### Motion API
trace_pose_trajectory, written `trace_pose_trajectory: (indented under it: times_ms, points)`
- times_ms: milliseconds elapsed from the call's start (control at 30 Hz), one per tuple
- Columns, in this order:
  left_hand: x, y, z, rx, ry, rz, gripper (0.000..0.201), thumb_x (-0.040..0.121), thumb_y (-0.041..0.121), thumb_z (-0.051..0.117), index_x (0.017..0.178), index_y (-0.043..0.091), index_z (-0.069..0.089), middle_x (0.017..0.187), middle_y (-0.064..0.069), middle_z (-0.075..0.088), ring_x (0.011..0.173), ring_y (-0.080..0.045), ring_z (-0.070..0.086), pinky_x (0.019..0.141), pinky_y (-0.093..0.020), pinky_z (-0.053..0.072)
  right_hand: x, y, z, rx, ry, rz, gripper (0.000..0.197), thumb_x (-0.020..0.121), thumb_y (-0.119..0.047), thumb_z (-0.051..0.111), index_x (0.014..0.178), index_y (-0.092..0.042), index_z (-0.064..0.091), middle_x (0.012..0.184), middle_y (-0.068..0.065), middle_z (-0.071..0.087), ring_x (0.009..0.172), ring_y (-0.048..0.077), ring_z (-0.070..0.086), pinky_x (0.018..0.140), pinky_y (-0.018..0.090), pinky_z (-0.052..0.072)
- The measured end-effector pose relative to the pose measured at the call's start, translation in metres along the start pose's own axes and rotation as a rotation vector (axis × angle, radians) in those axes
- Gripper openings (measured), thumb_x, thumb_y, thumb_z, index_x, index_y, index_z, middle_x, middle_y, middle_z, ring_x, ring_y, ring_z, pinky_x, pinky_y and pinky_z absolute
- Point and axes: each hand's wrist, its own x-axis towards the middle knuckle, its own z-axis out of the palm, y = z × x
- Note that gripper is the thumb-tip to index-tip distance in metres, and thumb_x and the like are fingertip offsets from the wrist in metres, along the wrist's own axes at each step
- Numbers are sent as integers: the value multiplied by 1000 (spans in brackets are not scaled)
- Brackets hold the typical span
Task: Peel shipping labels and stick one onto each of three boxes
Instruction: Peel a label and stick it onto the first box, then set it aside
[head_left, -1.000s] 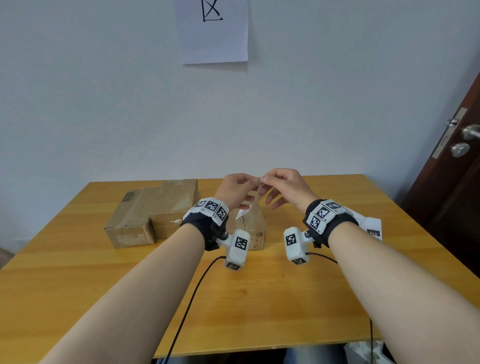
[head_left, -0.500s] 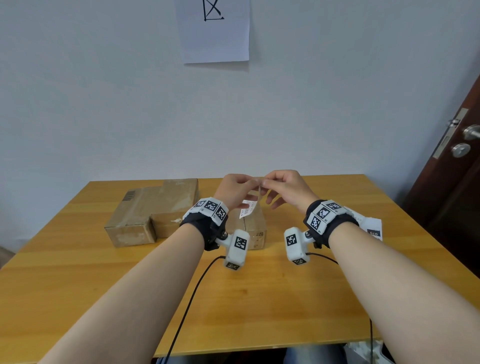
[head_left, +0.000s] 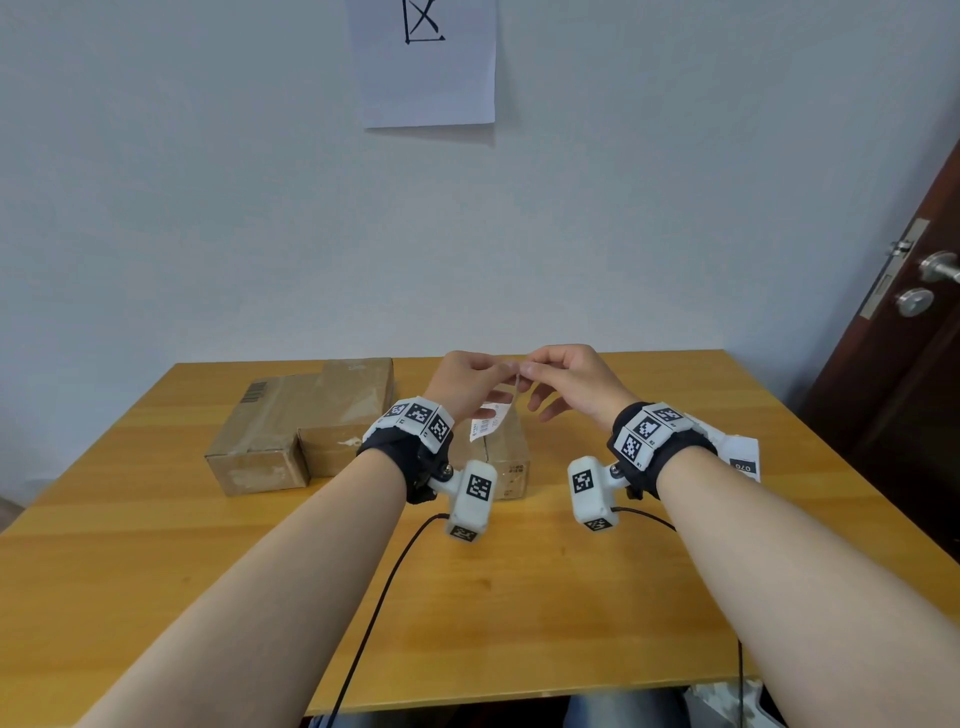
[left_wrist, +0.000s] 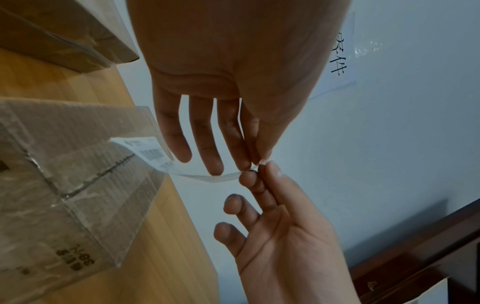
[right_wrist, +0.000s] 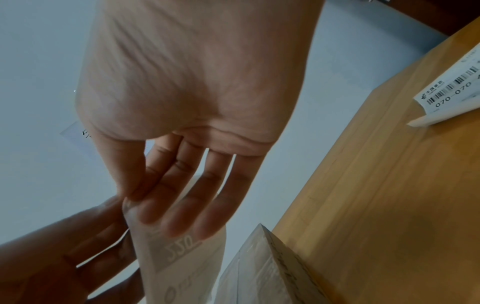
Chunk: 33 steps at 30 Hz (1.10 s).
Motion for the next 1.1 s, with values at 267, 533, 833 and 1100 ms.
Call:
trace_pose_trajectory:
  times_ms: [267, 533, 833, 1100]
  points:
    - [3, -1, 2, -1, 8, -12, 23, 102, 26, 61, 109, 9, 75, 106, -4, 79, 96, -21, 77, 82, -36, 61, -1, -2, 0, 45, 37, 20, 11, 100, -14, 66, 94, -8, 74, 85, 6, 76, 68, 23, 70, 65, 44, 62]
    - [4, -3, 1, 29, -7, 3, 24, 102, 26, 62, 110, 8, 75, 103, -5, 79, 90, -14, 77, 83, -38, 62, -2, -2, 2, 7, 29, 50, 27, 98, -38, 71, 95, -11, 76, 88, 6, 77, 69, 22, 71, 59, 38, 62]
    - [1, -4, -1, 11, -16, -46, 26, 102, 28, 60, 111, 7, 74, 108, -3, 77, 90, -18, 76, 86, -43, 61, 1, 1, 4, -56, 89, 31, 14, 96, -19, 71, 95, -8, 81, 81, 2, 76, 66, 18, 70, 64, 43, 64]
    - [1, -7, -3, 33, -14, -31, 24, 97, 34, 68, 106, 14, 77, 100, 0, 80, 92, -15, 77, 89, -46, 62, 0, -1, 6, -70, 58, 4, 16, 98, -22, 71, 95, -10, 81, 88, 9, 79, 69, 18, 71, 67, 42, 64]
